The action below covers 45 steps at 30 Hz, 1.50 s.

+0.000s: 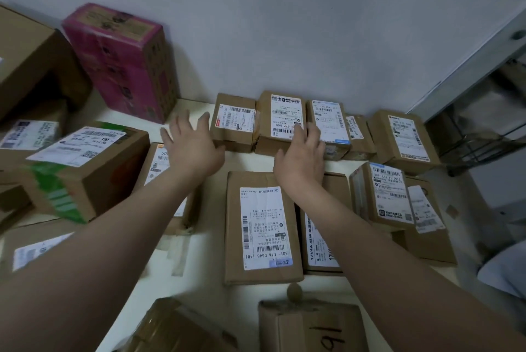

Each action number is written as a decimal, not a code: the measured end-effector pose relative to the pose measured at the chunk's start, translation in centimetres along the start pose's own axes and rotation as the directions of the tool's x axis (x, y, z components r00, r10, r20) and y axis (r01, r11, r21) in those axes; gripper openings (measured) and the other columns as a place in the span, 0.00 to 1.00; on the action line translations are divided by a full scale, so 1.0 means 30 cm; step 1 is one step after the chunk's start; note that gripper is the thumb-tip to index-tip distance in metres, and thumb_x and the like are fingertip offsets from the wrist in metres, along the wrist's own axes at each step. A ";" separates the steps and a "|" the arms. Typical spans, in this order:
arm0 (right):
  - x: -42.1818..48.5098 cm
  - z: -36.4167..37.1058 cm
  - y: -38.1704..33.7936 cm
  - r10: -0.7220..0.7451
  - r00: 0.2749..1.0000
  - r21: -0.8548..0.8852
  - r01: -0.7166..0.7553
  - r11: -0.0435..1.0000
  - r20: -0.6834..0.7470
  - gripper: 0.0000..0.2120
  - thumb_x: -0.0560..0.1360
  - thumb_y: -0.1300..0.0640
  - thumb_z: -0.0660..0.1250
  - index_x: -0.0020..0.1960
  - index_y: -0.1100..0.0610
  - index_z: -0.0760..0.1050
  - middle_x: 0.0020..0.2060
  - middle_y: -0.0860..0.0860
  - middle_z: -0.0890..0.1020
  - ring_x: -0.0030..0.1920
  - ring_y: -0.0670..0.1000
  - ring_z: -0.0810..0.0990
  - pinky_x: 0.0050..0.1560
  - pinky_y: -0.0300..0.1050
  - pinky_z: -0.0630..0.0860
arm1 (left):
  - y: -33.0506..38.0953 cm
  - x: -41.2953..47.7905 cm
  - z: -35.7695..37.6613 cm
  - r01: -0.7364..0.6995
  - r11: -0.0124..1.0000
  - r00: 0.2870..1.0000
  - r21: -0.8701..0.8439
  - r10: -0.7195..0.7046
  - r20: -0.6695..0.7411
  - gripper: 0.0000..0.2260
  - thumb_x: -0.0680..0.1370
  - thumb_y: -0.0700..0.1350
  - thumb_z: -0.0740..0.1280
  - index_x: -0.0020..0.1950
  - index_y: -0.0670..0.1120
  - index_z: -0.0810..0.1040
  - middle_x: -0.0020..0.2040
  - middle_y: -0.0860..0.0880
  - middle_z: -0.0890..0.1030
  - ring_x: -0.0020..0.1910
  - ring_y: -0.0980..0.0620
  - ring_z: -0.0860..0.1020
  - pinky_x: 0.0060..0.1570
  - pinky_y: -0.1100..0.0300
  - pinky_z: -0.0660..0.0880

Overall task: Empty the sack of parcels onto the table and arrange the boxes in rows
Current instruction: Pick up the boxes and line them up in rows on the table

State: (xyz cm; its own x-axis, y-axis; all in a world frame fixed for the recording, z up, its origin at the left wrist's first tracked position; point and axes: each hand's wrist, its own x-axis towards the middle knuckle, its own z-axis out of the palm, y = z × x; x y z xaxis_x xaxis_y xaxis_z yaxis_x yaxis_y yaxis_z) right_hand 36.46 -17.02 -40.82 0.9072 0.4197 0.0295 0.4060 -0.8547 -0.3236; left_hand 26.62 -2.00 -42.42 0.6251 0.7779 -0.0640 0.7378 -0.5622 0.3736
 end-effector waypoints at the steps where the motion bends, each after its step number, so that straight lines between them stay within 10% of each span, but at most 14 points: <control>1: -0.033 -0.017 -0.004 -0.007 1.000 0.018 0.007 1.000 -0.015 0.29 0.78 0.52 0.64 0.76 0.53 0.58 0.77 0.53 0.54 0.70 0.58 0.61 0.64 0.50 0.68 | -0.005 -0.039 -0.007 0.062 0.998 0.998 0.010 -0.063 0.023 0.36 0.76 0.54 0.68 0.79 0.49 0.54 0.79 0.38 0.49 0.78 0.38 0.44 0.74 0.39 0.41; 5: -0.192 -0.101 -0.044 -0.157 0.928 0.034 0.155 0.987 0.338 0.38 0.74 0.39 0.68 0.77 0.48 0.55 0.78 0.52 0.45 0.77 0.61 0.46 0.72 0.64 0.56 | -0.042 -0.195 -0.015 0.213 0.977 0.973 0.032 -0.215 0.083 0.40 0.72 0.56 0.70 0.78 0.49 0.54 0.78 0.35 0.44 0.78 0.37 0.43 0.73 0.36 0.42; 8: -0.307 -0.125 -0.051 -0.282 0.607 -0.074 0.493 0.867 0.743 0.60 0.63 0.32 0.75 0.79 0.42 0.38 0.77 0.48 0.30 0.76 0.59 0.29 0.70 0.75 0.39 | -0.051 -0.281 -0.030 0.278 0.960 0.950 0.027 -0.279 0.142 0.35 0.72 0.51 0.68 0.76 0.54 0.57 0.79 0.41 0.42 0.78 0.40 0.41 0.68 0.26 0.43; 10: -0.342 -0.118 -0.033 -0.259 0.536 -0.136 0.588 0.797 0.803 0.65 0.61 0.34 0.77 0.77 0.42 0.30 0.76 0.47 0.27 0.75 0.58 0.26 0.69 0.76 0.36 | -0.045 -0.315 -0.051 0.280 0.960 0.941 0.023 -0.279 0.194 0.34 0.73 0.47 0.66 0.76 0.58 0.56 0.80 0.46 0.43 0.78 0.42 0.41 0.66 0.23 0.44; 18: -0.358 -0.125 0.025 -0.222 0.776 -0.108 0.349 0.931 0.590 0.39 0.78 0.44 0.65 0.80 0.49 0.46 0.80 0.47 0.42 0.79 0.52 0.40 0.76 0.66 0.46 | -0.015 -0.350 -0.022 -0.022 0.987 0.981 -0.157 0.052 0.185 0.24 0.74 0.47 0.68 0.70 0.53 0.72 0.77 0.44 0.58 0.77 0.44 0.53 0.74 0.48 0.52; 23: -0.418 -0.199 0.100 -0.198 0.874 -0.085 0.261 0.962 0.443 0.31 0.79 0.47 0.63 0.79 0.50 0.56 0.79 0.51 0.51 0.79 0.55 0.46 0.77 0.57 0.52 | -0.016 -0.437 -0.039 -0.026 0.987 0.987 -0.156 0.050 0.155 0.23 0.77 0.50 0.64 0.73 0.55 0.69 0.78 0.48 0.59 0.79 0.48 0.49 0.72 0.35 0.41; 36: -0.821 -0.358 0.152 0.248 0.759 -0.288 -0.083 0.954 0.601 0.55 0.69 0.31 0.67 0.79 0.52 0.37 0.78 0.58 0.41 0.76 0.67 0.52 0.72 0.59 0.61 | 0.044 -0.897 -0.125 -0.023 0.998 0.941 -0.065 0.044 0.335 0.32 0.75 0.59 0.67 0.77 0.56 0.60 0.78 0.43 0.59 0.78 0.41 0.51 0.75 0.38 0.45; 40: -0.875 -0.419 0.229 0.264 0.841 -0.203 -0.187 0.961 0.471 0.53 0.65 0.35 0.71 0.78 0.47 0.43 0.76 0.56 0.47 0.71 0.65 0.58 0.67 0.59 0.67 | 0.097 -1.026 -0.130 -0.030 0.995 0.961 -0.097 0.055 0.270 0.29 0.77 0.56 0.66 0.76 0.55 0.62 0.74 0.42 0.64 0.74 0.40 0.59 0.72 0.45 0.56; 45: -0.940 -0.491 0.364 -0.008 0.981 -0.385 0.084 0.919 0.195 0.57 0.65 0.44 0.77 0.78 0.47 0.40 0.77 0.59 0.44 0.73 0.64 0.55 0.69 0.59 0.60 | 0.175 -1.166 -0.108 -0.015 1.000 0.924 0.002 0.013 0.383 0.32 0.76 0.61 0.65 0.77 0.53 0.60 0.74 0.40 0.63 0.73 0.38 0.60 0.70 0.44 0.59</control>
State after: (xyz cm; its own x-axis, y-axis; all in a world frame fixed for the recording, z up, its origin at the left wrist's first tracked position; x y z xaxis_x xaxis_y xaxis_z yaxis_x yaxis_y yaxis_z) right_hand 16.95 -42.68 -31.24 0.8650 0.4779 -0.1529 0.4918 -0.8680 0.0693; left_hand 7.81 -31.25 -35.21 0.6849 0.6032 -0.4088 0.7286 -0.5745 0.3730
